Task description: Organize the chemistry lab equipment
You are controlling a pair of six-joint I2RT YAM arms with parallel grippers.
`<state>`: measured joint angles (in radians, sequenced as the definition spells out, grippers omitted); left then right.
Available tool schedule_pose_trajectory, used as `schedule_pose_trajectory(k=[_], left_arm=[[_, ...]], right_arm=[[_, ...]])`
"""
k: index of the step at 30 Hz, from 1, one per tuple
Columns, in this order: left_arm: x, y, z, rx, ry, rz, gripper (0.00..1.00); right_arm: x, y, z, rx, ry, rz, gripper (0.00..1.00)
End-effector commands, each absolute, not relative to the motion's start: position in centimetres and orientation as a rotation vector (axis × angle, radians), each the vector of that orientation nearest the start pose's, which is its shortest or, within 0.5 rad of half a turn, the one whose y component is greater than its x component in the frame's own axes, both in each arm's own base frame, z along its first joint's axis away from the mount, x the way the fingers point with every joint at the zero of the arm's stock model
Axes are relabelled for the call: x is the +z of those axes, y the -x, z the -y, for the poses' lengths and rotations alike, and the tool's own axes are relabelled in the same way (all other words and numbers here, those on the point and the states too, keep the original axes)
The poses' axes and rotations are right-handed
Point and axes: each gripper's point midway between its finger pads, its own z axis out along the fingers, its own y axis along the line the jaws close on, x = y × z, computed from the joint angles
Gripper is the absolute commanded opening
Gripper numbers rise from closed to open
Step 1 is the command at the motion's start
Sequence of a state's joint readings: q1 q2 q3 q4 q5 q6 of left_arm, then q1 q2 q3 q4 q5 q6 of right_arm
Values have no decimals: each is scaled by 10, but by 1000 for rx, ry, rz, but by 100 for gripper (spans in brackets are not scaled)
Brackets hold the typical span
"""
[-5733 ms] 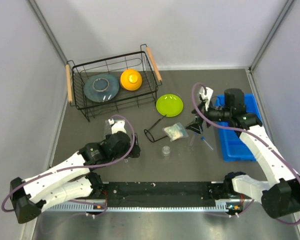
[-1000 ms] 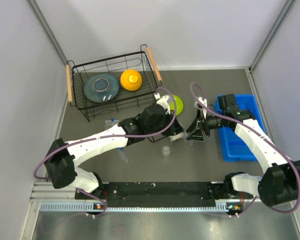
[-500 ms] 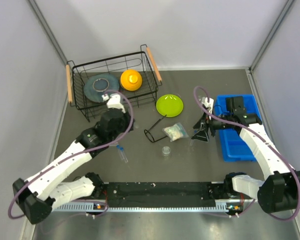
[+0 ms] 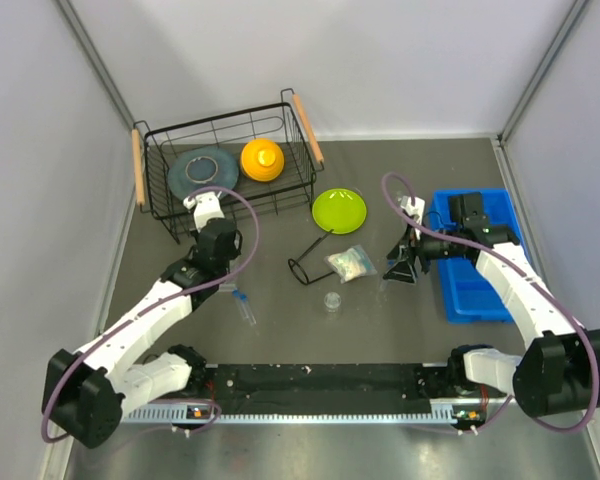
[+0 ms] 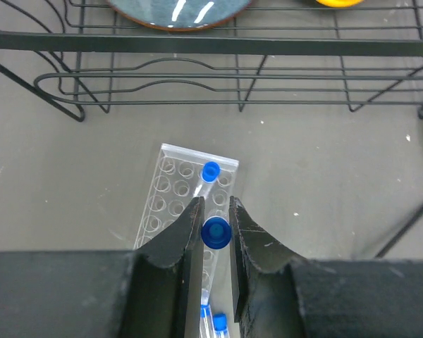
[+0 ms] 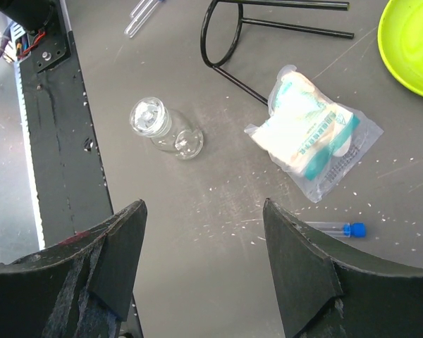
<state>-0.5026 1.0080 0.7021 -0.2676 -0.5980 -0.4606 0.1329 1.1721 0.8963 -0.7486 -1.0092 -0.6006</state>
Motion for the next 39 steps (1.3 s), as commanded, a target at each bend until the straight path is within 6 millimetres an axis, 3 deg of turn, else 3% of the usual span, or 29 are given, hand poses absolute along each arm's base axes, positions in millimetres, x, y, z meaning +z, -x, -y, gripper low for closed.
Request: schedule_pose_trajectory(k=[1, 12, 19, 39], left_arm=[[174, -321, 55, 93, 391, -1894, 9], [141, -332, 37, 161, 473, -1929, 10], [122, -341, 36, 175, 476, -1975, 10], [108, -347, 39, 158, 522, -2026, 12]], right_arm=[[169, -223, -165, 1030, 1113, -1904, 68], [164, -226, -163, 1042, 1101, -1927, 68], [163, -226, -163, 1045, 1096, -1932, 68], [164, -227, -162, 1049, 1087, -1930, 68]])
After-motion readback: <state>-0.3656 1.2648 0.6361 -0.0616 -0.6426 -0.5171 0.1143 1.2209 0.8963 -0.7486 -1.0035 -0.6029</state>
